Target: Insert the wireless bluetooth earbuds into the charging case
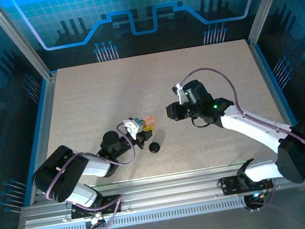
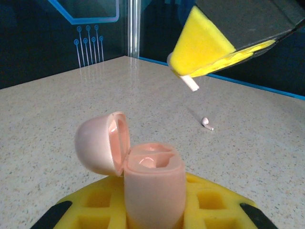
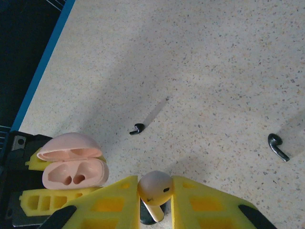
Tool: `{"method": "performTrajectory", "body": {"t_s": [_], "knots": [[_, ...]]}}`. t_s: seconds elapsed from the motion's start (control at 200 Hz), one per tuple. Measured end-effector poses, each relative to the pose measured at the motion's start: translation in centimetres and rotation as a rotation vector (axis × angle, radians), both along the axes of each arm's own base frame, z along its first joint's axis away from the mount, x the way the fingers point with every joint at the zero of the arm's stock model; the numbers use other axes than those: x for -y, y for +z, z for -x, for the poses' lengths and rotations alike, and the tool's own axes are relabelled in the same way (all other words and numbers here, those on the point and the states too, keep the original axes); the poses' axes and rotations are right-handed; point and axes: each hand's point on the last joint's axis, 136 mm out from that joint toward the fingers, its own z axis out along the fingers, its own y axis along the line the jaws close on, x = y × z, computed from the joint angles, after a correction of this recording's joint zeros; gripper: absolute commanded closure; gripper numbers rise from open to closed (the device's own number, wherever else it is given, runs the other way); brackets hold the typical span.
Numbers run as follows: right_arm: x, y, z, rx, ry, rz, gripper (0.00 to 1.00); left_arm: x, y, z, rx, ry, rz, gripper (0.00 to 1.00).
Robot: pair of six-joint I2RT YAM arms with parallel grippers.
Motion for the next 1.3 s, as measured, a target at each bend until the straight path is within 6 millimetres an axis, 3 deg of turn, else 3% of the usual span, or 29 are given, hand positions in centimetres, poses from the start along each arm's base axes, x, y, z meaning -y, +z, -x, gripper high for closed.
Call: {"method": "performTrajectory", "body": {"t_s": [0.28,0.585,1.301], "knots": [[-0.8,1.4,-0.4,0.025,-0.010,-0.094,0.79,1.5,2.0,-0.7,0.112,-0.022,-0.003,0.85],[-1.6,3.7,0.7,0.098,-0.018,-0.227,0.78,2.5,2.1,-1.0,0.169,-0.020,-0.035,0.85],[-2.7,5.0,1.0,0.169,-0.089,-0.322,0.77,2.0,2.3,-2.0,0.275,0.129,-0.134,0.86]]}}
